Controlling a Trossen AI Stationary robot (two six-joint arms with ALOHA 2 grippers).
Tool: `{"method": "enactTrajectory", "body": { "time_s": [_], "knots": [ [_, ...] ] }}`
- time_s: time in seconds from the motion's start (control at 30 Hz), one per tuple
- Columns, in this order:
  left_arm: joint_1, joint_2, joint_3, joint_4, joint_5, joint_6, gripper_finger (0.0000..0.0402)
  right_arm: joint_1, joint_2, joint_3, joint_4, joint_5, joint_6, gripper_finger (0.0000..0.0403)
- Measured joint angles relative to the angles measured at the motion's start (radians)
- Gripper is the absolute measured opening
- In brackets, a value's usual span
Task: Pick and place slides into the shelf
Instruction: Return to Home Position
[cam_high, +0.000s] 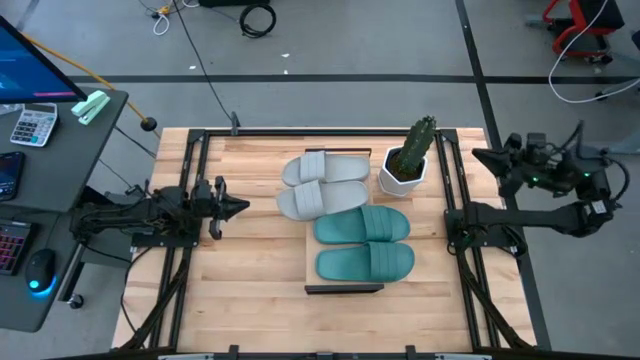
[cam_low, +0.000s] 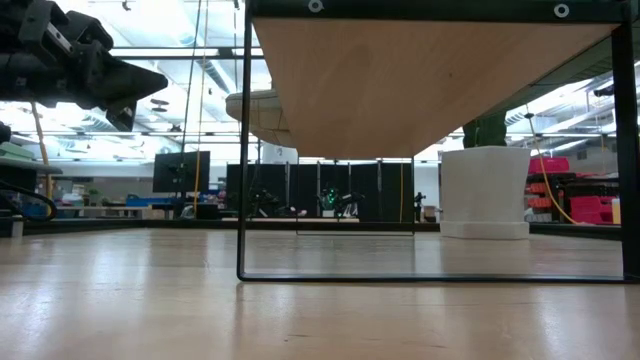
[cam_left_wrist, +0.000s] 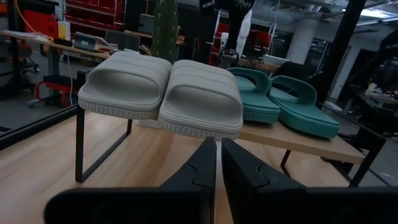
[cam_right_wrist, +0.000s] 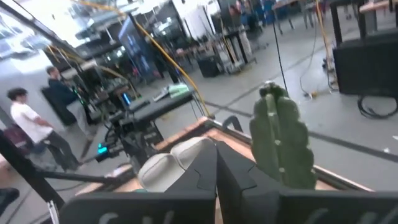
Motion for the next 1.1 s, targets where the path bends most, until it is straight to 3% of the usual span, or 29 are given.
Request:
{"method": "enactTrajectory", "body": {
  "time_s": [0.23, 0.37, 0.57, 0.87, 1.1],
  "knots": [
    [0.000, 0.000, 0.000, 0.001, 0.003, -0.001, 0.0022, 0.000, -0.220, -0.089, 0.011, -0.001, -0.025, 0.0002],
    [0.000, 0.000, 0.000, 0.001, 0.003, -0.001, 0.0017, -0.001, -0.215, -0.081, -0.003, -0.060, -0.063, 0.0002],
    [0.000, 0.007, 0.000, -0.001, 0.004, 0.000, 0.0023, 0.000, -0.220, -0.185, 0.264, -0.167, -0.153, 0.0002],
    [0.000, 0.006, 0.000, -0.003, 0.004, 0.000, 0.0036, 0.000, -0.225, -0.363, 0.420, -0.252, -0.135, 0.0002],
    [0.000, 0.006, 0.000, -0.004, 0.003, 0.000, 0.0027, 0.000, -0.226, -0.518, 0.706, -0.316, -0.091, 0.0002]
  ]
}}
